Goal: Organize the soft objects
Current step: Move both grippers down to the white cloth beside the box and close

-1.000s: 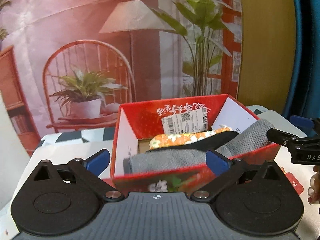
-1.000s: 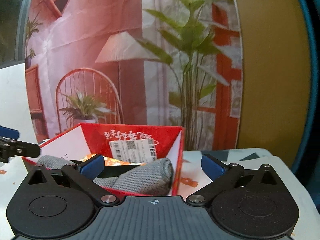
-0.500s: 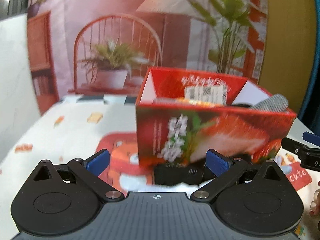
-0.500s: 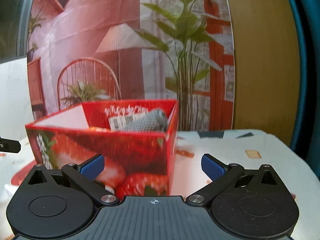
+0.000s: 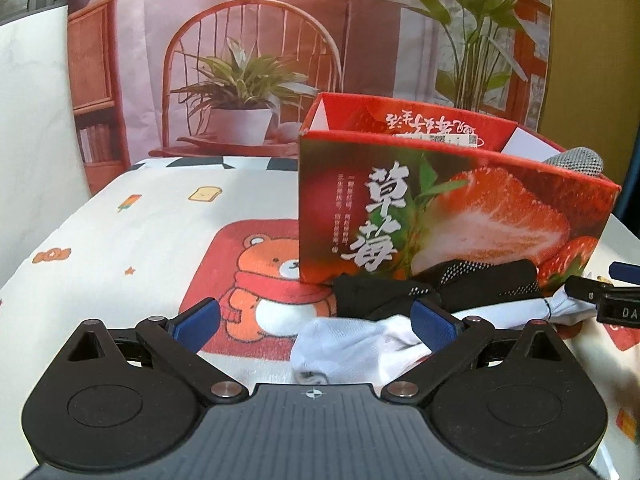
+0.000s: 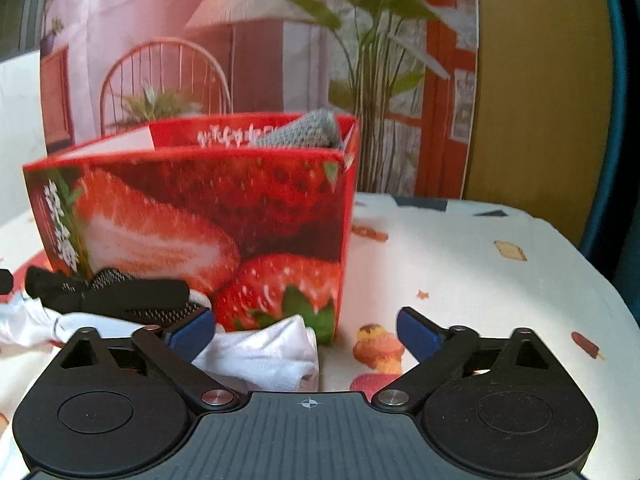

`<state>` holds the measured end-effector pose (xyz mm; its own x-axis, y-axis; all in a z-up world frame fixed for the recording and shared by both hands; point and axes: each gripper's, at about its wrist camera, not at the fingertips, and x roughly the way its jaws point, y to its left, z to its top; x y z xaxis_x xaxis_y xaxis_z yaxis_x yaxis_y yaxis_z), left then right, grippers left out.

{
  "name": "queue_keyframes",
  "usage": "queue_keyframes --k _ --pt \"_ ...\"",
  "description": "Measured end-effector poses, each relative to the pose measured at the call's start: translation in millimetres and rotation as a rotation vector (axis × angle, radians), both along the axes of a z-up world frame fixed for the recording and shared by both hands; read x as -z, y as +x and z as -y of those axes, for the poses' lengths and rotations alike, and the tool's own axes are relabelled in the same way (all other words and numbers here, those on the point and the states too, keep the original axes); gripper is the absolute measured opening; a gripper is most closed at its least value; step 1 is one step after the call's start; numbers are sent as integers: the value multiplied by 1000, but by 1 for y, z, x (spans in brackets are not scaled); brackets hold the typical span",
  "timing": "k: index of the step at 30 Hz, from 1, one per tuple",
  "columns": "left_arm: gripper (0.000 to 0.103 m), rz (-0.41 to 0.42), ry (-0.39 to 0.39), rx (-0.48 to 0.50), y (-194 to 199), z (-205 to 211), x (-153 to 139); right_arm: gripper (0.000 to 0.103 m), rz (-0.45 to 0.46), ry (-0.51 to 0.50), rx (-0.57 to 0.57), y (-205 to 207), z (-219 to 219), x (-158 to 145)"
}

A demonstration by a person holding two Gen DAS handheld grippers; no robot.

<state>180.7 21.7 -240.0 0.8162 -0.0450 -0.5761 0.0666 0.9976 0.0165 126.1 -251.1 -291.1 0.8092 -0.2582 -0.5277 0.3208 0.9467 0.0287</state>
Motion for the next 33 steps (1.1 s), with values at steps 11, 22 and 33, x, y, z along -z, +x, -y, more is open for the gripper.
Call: queue_keyframes --k 11,22,33 --pt "100 -30 -28 -37 0 -11 15 70 -80 7 -45 11 -1 5" --pt "76 -60 -74 11 -2 -8 23 57 -118 12 -103 16 -6 7" --pt "50 -86 -77 59 -1 -5 31 56 -119 44 -112 17 -1 7"
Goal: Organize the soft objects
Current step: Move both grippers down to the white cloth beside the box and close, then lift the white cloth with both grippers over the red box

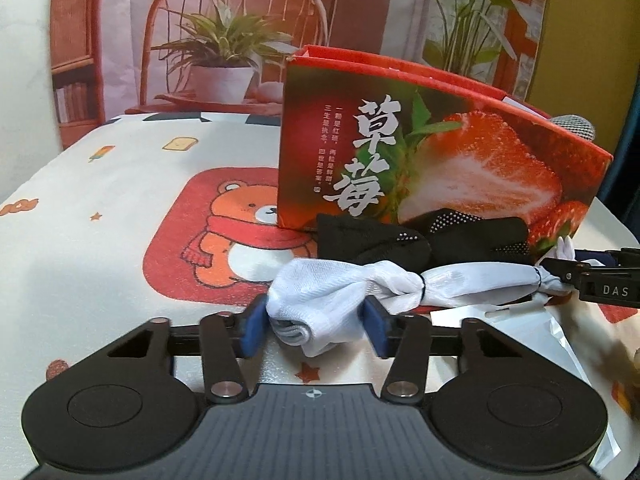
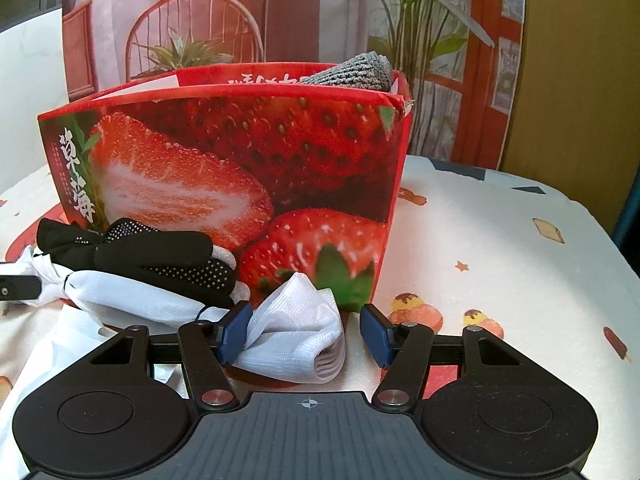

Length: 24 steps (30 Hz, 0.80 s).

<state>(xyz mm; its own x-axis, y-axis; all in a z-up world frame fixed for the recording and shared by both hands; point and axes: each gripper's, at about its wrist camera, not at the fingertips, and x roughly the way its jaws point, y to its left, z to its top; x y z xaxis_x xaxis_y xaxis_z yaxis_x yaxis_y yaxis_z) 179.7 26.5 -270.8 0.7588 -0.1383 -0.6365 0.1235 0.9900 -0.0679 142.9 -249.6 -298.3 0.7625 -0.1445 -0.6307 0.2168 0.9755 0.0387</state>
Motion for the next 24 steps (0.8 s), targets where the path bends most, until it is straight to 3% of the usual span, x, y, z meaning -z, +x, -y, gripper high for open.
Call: queue_keyframes --k 4,13,22,24 --pt "40 7 -13 6 -1 -1 0 49 3 46 -18 -1 4 0" --pt "40 4 -18 6 1 -1 1 41 13 108 -36 -4 10 0" --pt "40 6 -16 7 1 0 1 26 30 108 -63 -7 6 -1" --pt "39 4 -21 5 1 -1 1 19 44 104 -65 -9 5 -2"
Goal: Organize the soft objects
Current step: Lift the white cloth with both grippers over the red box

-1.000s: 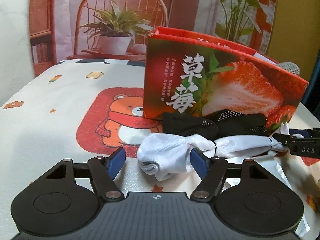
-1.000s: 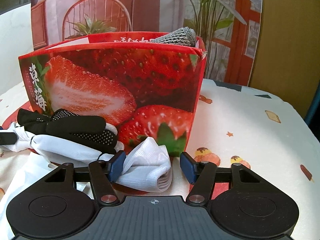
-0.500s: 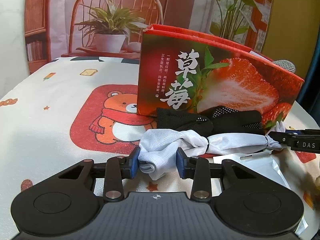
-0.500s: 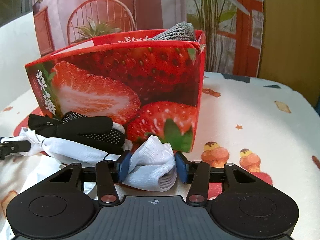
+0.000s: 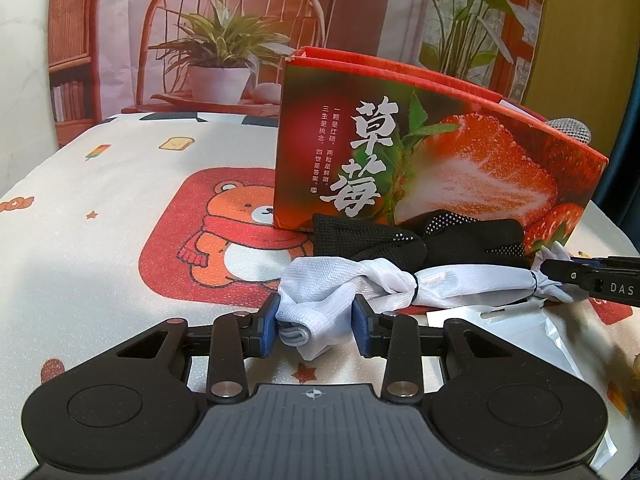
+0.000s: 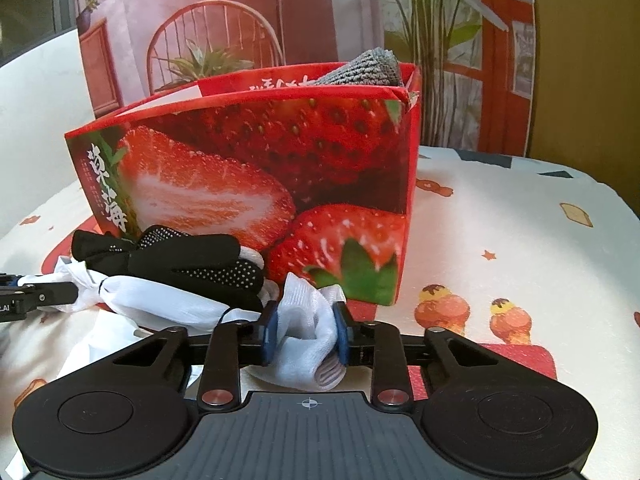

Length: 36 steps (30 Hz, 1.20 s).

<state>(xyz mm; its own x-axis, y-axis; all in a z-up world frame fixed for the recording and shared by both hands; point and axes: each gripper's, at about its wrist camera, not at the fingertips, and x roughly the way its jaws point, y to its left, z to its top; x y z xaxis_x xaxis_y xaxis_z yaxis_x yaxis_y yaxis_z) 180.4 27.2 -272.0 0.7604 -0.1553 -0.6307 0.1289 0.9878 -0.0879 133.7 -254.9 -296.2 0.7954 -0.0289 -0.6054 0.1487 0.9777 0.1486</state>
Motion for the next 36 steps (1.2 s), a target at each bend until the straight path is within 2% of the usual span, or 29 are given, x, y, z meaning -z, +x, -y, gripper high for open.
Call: queue_keyframes --k 2,7,12,19,27,36 --pt "36 -2 -7 0 0 -1 -1 14 13 -7 -3 -2 -2 -2" --pt "25 27 11 17 -8 3 -12 12 75 -67 -8 -14 -16 -14" --pt "24 71 13 25 -15 6 -25 11 148 -126 -28 -28 -30 -34" --pt "24 118 1 22 -26 5 -43 11 233 -121 -23 -39 -31 -68" --pt "24 175 -13 -5 -35 2 -62 11 280 -117 -34 -44 -38 -88" --pt "24 287 -11 -5 -29 -2 -118 11 351 -153 -52 -34 -43 -123"
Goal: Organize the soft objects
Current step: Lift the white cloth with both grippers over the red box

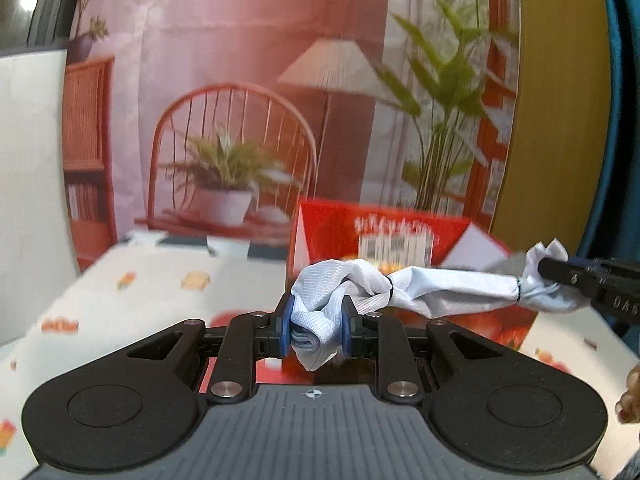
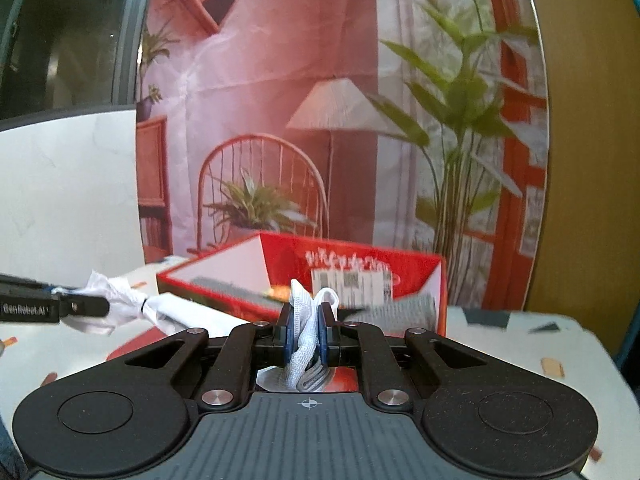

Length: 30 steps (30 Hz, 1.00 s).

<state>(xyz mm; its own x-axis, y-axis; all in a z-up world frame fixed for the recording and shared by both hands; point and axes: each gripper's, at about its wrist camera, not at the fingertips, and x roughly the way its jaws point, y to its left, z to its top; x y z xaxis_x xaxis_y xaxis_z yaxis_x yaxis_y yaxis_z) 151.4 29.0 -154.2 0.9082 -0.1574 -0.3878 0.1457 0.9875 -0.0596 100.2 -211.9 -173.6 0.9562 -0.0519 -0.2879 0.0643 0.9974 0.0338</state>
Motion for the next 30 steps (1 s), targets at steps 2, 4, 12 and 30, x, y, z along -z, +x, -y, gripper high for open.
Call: queue_keyframes --k 2,4,12,30 --pt "24 20 6 15 6 3 -14 11 12 -5 -2 6 1 -9" --pt "24 31 10 35 16 7 -27 11 19 -13 0 16 3 -17" --pt "24 -5 24 114 77 32 -39 11 27 -94 31 61 14 -32" --pt "23 -180 103 153 178 64 9 11 -144 -160 138 147 53 2"
